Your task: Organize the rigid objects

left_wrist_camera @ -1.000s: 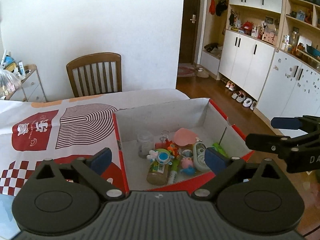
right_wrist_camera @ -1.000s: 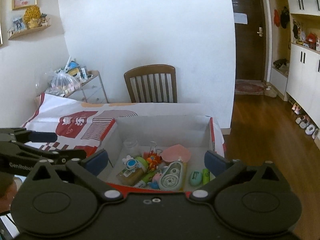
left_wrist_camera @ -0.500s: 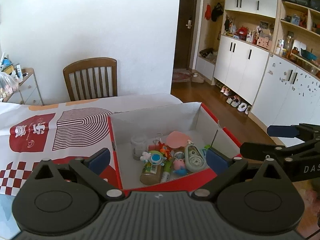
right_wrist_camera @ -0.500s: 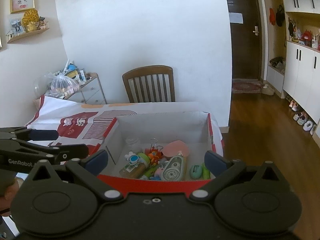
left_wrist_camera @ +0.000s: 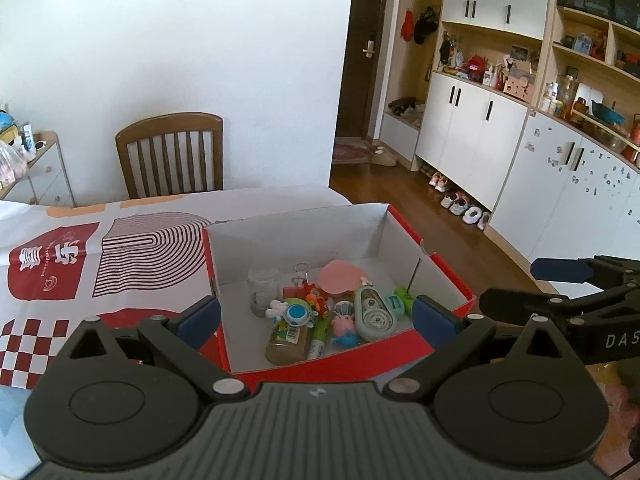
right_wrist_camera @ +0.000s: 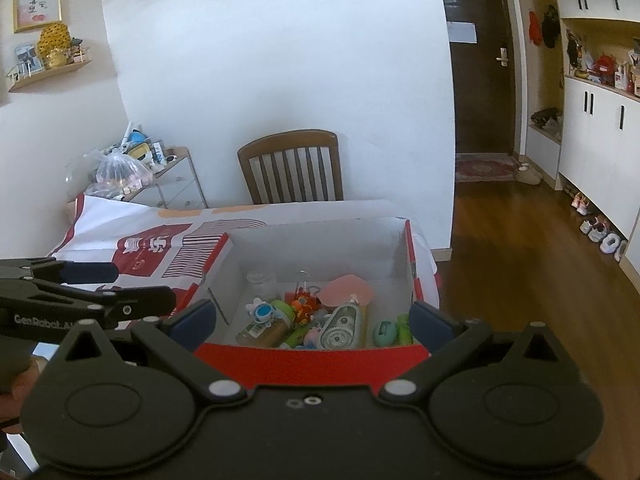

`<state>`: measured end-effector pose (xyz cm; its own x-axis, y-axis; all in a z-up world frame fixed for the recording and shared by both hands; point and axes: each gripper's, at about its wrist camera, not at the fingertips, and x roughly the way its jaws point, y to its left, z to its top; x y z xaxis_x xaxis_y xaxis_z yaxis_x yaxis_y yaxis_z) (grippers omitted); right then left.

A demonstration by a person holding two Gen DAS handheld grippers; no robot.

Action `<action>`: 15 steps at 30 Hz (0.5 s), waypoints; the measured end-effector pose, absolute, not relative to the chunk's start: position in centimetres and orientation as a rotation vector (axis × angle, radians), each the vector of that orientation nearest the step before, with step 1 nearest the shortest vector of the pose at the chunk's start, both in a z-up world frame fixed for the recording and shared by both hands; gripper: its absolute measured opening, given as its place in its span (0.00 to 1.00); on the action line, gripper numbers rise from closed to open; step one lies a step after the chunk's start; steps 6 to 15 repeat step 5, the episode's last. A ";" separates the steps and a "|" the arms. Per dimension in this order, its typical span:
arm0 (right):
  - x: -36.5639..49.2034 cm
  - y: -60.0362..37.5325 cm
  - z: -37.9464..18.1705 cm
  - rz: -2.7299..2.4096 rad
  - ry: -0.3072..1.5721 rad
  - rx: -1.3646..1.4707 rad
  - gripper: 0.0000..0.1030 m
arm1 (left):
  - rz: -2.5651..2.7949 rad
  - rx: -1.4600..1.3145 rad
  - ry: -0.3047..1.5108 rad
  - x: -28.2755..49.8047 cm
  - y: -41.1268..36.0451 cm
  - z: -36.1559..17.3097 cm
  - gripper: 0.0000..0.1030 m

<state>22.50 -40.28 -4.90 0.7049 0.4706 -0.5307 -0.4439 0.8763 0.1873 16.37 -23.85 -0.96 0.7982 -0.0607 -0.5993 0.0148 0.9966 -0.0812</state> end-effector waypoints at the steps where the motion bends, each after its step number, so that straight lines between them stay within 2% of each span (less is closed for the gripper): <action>1: 22.5 -40.2 -5.0 0.507 0.605 0.048 1.00 | -0.040 -0.070 0.642 16.3 -23.9 -0.9 0.99; 15: 22.3 -40.3 -5.0 0.497 0.606 0.049 1.00 | -0.053 -0.064 0.636 16.3 -24.0 -0.9 0.99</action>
